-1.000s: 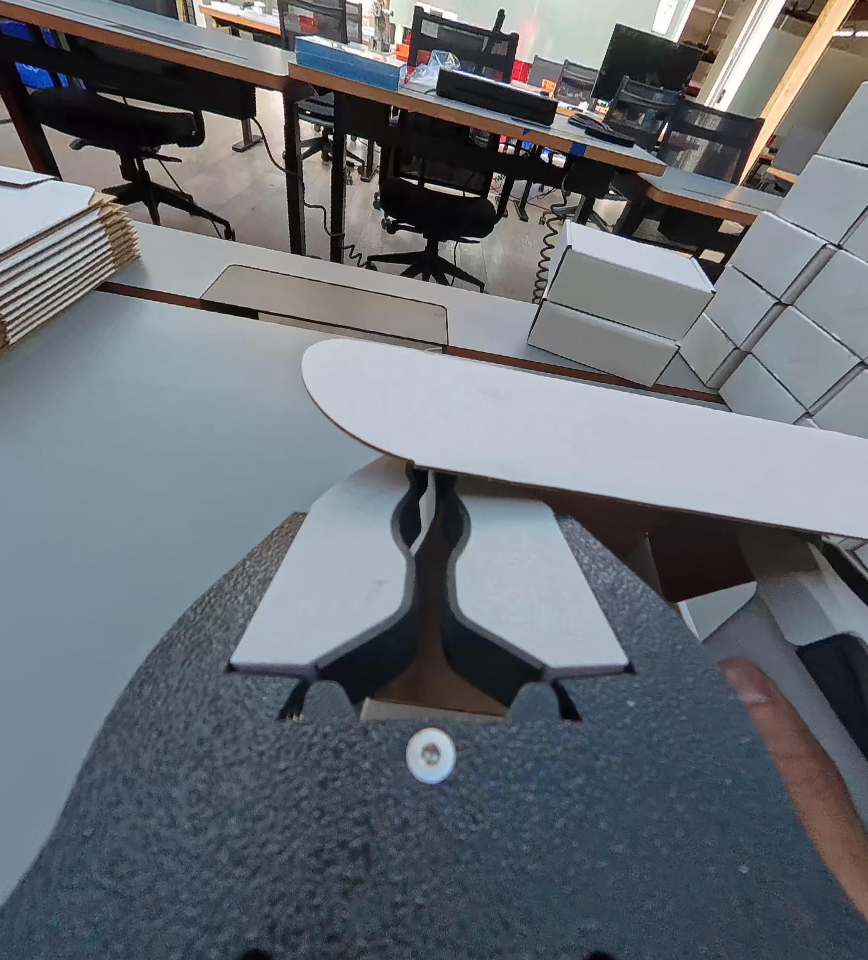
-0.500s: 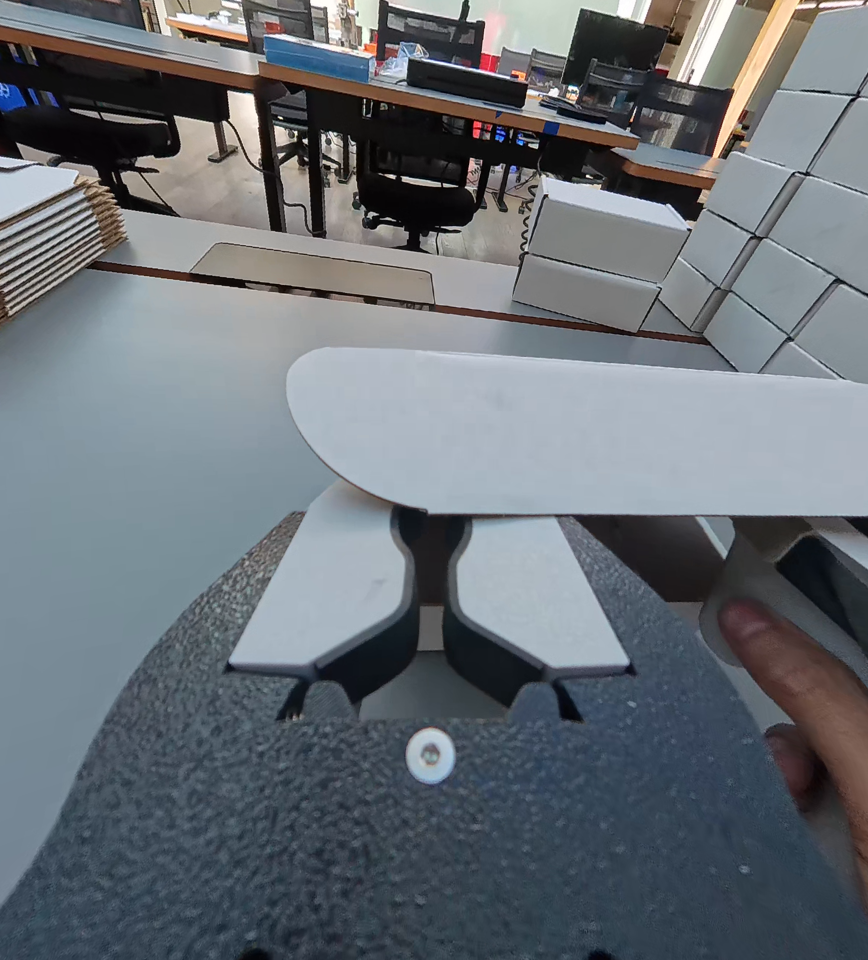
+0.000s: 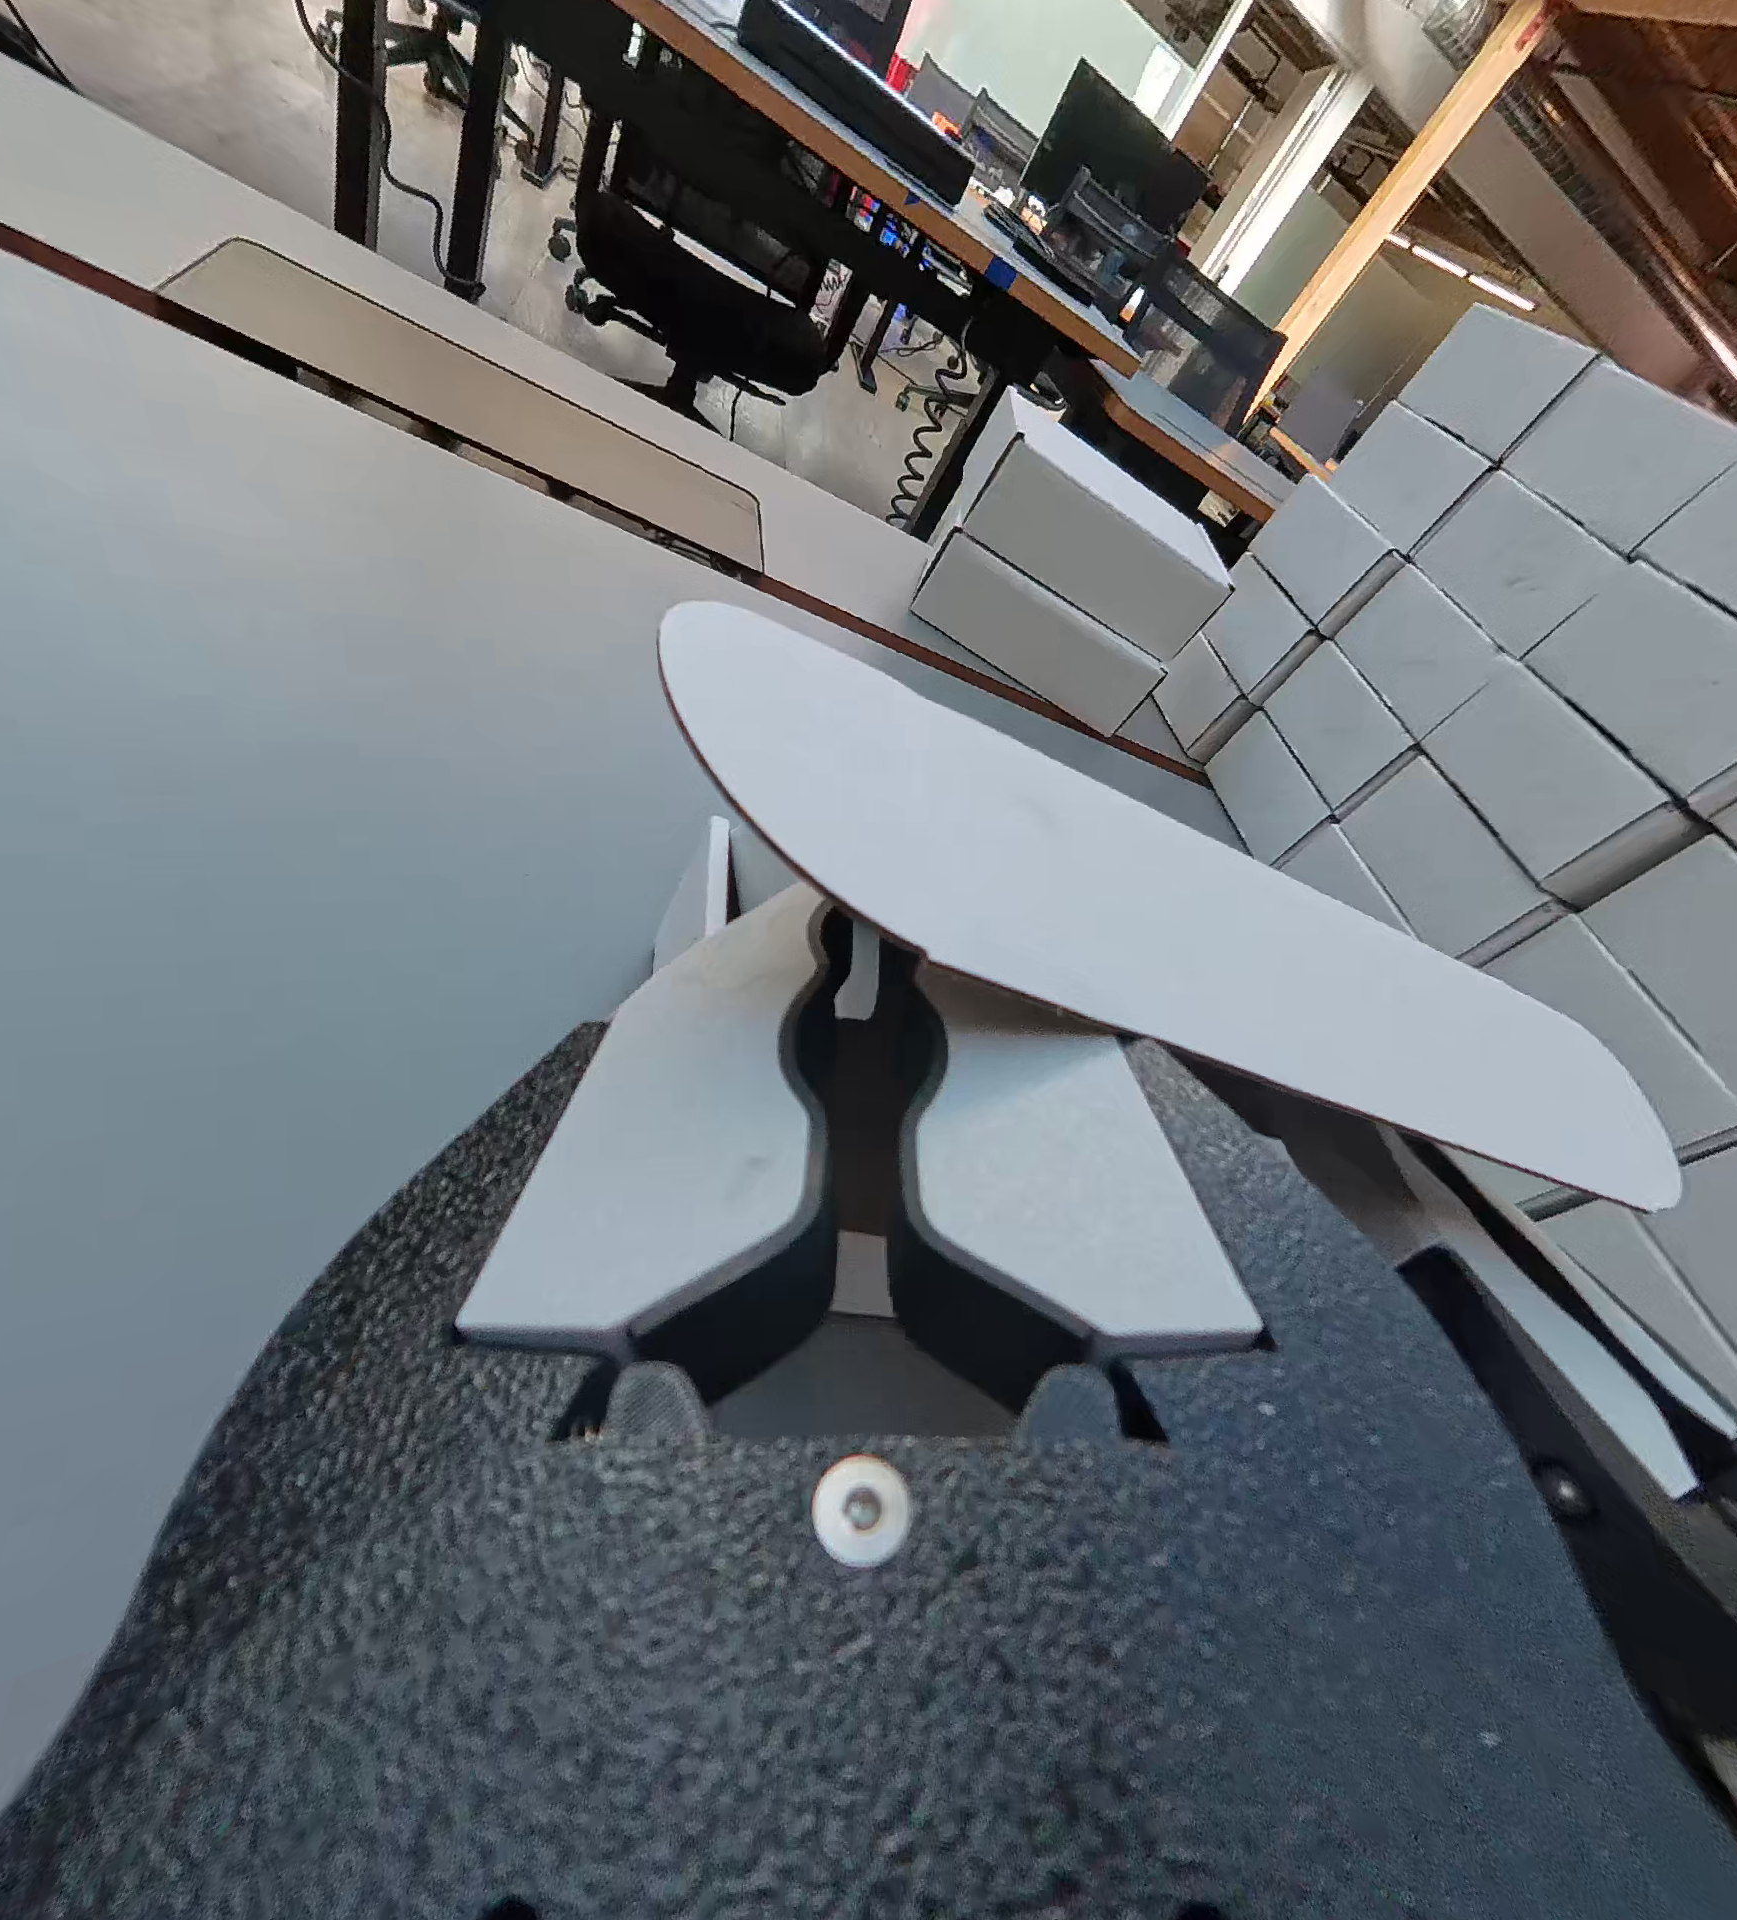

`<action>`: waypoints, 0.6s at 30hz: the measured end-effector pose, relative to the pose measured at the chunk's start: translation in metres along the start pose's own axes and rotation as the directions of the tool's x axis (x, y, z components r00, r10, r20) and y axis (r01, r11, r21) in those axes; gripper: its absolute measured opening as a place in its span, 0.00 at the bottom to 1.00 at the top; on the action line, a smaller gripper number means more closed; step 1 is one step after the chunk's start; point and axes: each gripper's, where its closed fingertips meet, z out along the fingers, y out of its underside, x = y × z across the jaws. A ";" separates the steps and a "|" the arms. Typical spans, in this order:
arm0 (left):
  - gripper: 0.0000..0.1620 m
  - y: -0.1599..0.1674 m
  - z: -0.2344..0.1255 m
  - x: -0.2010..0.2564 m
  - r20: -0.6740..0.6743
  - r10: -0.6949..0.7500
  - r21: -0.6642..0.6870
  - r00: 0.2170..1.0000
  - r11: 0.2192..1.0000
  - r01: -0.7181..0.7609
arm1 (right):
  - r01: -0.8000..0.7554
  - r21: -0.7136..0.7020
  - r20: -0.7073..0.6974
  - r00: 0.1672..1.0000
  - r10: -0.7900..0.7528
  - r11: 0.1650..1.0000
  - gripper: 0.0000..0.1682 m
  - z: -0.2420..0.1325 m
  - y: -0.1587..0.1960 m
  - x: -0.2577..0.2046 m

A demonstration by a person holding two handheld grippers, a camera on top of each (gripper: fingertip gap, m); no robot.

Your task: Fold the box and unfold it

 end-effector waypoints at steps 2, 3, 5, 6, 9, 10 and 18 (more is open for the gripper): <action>0.03 0.006 -0.005 -0.001 0.029 0.090 0.010 0.996 0.996 -0.090 | 0.044 -0.014 -0.025 0.999 -0.044 0.999 0.03 -0.001 0.004 0.002; 0.03 0.009 -0.008 -0.001 0.042 0.131 0.013 0.991 0.991 -0.131 | 0.062 -0.020 -0.033 0.997 -0.063 0.998 0.03 -0.001 0.005 0.003; 0.03 0.016 -0.012 -0.002 0.071 0.211 0.023 0.975 0.977 -0.213 | 0.039 -0.029 -0.029 0.999 -0.040 0.999 0.03 -0.001 0.009 0.006; 0.02 0.020 -0.014 -0.002 0.082 0.239 0.027 0.968 0.970 -0.242 | 0.028 -0.034 -0.024 0.999 -0.029 0.999 0.03 -0.001 0.010 0.007; 0.02 0.028 -0.018 -0.001 0.090 0.266 0.029 0.960 0.963 -0.270 | 0.047 -0.081 -0.014 0.999 -0.048 0.996 0.02 -0.001 0.016 0.010; 0.03 0.029 -0.018 0.000 0.088 0.271 0.024 0.959 0.961 -0.274 | 0.052 -0.102 -0.006 0.999 -0.053 0.993 0.02 -0.001 0.018 0.011; 0.02 0.051 -0.023 -0.007 0.029 0.273 -0.140 0.962 0.954 -0.266 | 0.175 -0.227 0.082 0.984 -0.160 0.958 0.02 -0.005 0.036 0.021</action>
